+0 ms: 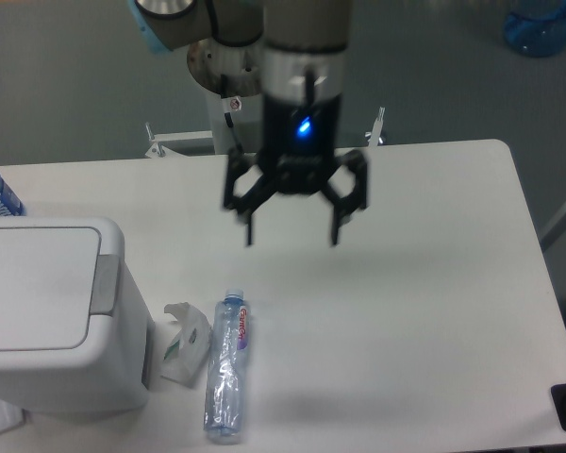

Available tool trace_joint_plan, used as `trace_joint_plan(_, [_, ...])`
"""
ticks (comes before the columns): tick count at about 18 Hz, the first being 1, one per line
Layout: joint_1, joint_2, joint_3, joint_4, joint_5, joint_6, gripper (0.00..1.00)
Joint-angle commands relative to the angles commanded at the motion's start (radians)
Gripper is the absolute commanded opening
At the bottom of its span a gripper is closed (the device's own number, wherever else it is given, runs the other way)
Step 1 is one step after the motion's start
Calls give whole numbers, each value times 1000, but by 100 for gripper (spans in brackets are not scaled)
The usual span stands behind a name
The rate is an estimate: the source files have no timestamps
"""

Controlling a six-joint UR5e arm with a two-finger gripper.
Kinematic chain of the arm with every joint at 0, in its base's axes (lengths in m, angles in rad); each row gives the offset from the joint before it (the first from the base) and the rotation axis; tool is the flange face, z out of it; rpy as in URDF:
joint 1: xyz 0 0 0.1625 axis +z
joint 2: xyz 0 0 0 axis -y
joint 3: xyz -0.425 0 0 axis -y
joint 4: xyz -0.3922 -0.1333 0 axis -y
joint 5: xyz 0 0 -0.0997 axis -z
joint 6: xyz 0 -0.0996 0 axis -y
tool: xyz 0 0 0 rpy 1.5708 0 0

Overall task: Open the trash can
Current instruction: 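Move the open gripper down toward the trash can lid, then push the gripper against the lid edge to swing the lid open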

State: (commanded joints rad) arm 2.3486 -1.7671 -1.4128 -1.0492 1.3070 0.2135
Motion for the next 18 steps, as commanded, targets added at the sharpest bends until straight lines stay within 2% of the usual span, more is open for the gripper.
trace_joint_plan(10, [-72, -21, -5, 0, -2, -137, 100])
trace_joint_plan(18, [-124, -20, -25, 0, -2, -170, 100])
